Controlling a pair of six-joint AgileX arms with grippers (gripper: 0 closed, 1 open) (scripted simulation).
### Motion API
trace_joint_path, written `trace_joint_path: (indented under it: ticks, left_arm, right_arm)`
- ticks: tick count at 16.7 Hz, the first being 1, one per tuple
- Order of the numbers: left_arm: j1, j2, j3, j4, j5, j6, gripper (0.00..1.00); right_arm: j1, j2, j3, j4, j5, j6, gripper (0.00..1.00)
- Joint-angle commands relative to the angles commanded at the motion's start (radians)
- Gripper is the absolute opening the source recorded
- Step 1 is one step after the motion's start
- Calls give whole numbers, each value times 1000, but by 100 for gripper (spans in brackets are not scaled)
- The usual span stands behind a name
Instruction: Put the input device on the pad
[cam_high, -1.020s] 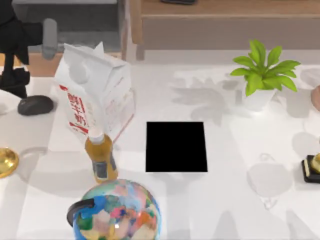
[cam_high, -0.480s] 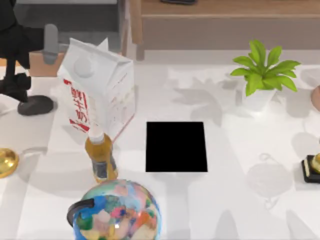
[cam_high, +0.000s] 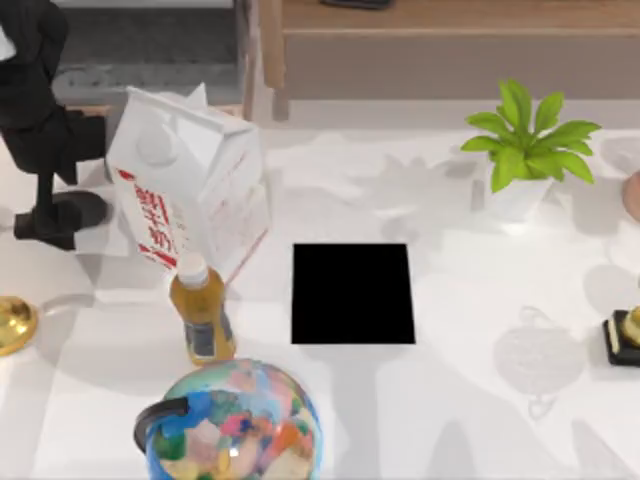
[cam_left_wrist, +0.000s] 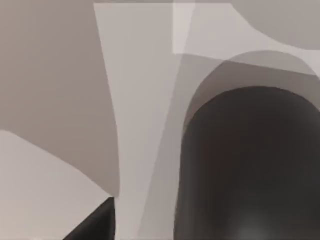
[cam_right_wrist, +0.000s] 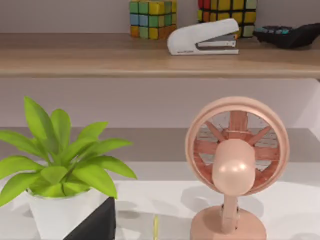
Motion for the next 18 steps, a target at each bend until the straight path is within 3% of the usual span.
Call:
trace_joint_path:
  ticks: [7, 18]
  left_arm:
    - [0, 43, 5, 45, 0, 1, 100]
    - [0, 43, 5, 45, 0, 1, 17]
  right_arm:
    - [0, 0, 0, 0, 0, 0, 100]
    - [0, 0, 0, 0, 0, 0, 100]
